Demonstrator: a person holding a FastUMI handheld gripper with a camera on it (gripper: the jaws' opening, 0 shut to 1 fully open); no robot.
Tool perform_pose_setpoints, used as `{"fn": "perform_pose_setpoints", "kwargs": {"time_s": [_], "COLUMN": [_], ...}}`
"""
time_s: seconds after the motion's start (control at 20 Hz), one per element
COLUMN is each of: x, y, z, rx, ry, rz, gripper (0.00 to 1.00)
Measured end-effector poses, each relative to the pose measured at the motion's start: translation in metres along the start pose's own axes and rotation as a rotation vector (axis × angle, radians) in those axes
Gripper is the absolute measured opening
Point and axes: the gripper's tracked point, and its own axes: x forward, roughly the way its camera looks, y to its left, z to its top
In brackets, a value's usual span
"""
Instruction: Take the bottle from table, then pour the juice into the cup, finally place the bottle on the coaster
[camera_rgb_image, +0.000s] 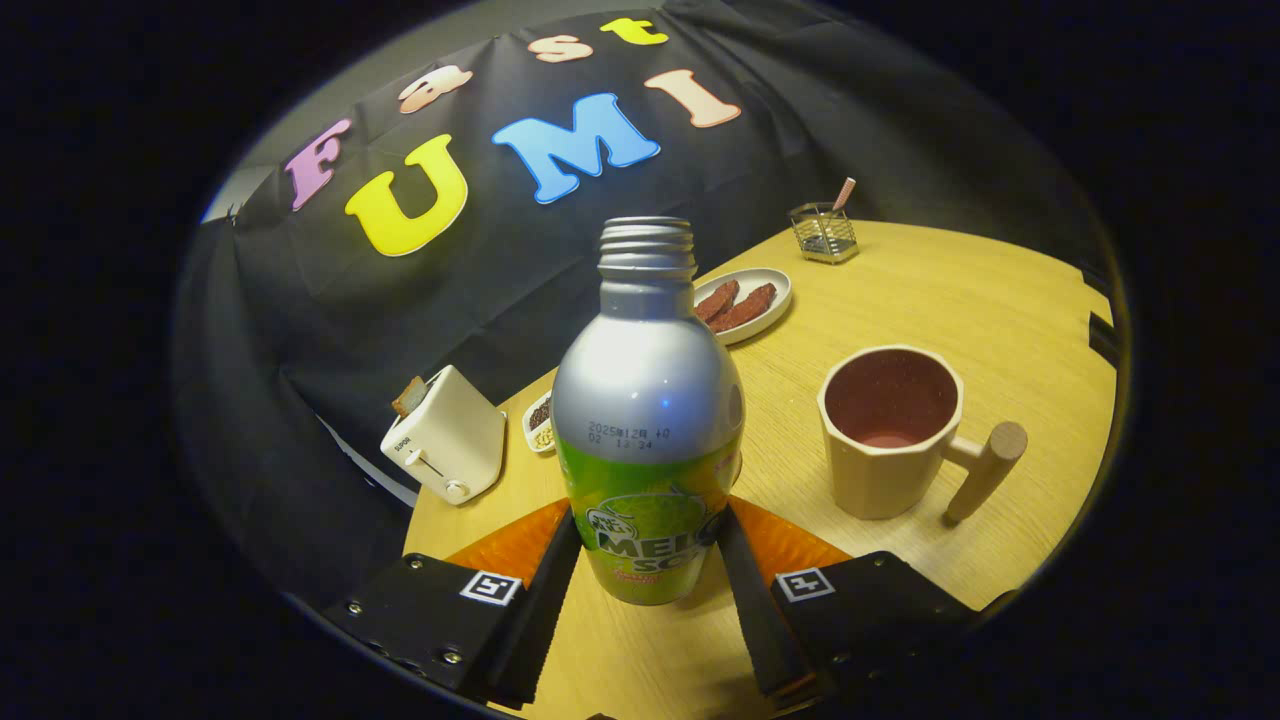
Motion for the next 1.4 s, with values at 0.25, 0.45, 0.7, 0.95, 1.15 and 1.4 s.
{"fn": "perform_pose_setpoints", "kwargs": {"time_s": [0.25,0.45,0.7,0.95,1.15,1.4], "x": [0.017,0.029,0.048,0.070,0.089,0.109], "y": [-0.001,0.003,0.007,0.012,0.011,0.006], "z": [0.016,0.025,0.031,0.033,0.036,0.035], "rx": [-0.093,-0.170,-0.262,-0.339,-0.376,-0.378], "ry": [-0.053,-0.082,-0.096,-0.097,-0.096,-0.092], "rz": [-0.033,-0.053,-0.071,-0.073,-0.090,-0.097], "gripper": [0.78,0.78,0.78,0.78,0.78,0.78]}}
